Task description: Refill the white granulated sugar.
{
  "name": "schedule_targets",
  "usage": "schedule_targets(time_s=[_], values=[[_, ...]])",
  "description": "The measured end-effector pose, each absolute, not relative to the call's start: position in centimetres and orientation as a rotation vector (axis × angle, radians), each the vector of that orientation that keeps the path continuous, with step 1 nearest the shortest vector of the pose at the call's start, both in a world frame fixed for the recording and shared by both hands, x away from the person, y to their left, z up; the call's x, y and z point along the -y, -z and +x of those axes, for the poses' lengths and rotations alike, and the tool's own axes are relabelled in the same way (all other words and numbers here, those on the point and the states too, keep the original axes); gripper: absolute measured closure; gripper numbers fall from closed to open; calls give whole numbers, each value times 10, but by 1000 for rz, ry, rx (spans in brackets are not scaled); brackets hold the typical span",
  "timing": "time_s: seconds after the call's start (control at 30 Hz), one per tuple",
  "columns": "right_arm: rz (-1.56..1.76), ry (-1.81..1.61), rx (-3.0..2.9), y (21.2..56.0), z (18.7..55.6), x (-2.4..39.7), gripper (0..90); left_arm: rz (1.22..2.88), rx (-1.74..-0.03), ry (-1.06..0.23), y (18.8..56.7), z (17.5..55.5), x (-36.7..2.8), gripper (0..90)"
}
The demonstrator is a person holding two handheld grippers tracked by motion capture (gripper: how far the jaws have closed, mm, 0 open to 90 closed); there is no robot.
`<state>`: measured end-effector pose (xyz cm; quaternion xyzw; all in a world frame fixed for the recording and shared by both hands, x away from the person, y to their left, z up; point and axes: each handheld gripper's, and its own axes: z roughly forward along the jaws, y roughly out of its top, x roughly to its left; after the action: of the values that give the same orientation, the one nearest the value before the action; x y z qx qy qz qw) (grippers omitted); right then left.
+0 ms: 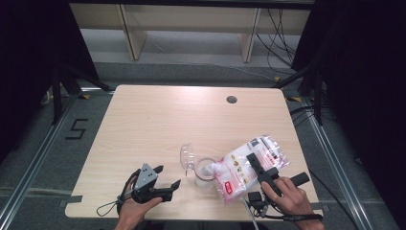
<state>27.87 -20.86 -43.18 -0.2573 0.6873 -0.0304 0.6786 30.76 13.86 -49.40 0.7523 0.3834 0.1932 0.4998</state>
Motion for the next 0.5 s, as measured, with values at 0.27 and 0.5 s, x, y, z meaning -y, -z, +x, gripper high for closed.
schedule_targets(time_s=[0.27, 0.5], values=[[-575, 70, -1545, 432, 278, 209, 711, 1822, -925, -470, 494, 307, -139, 184], [-575, 65, -1550, 432, 279, 208, 716, 1821, -925, -470, 494, 308, -139, 184]])
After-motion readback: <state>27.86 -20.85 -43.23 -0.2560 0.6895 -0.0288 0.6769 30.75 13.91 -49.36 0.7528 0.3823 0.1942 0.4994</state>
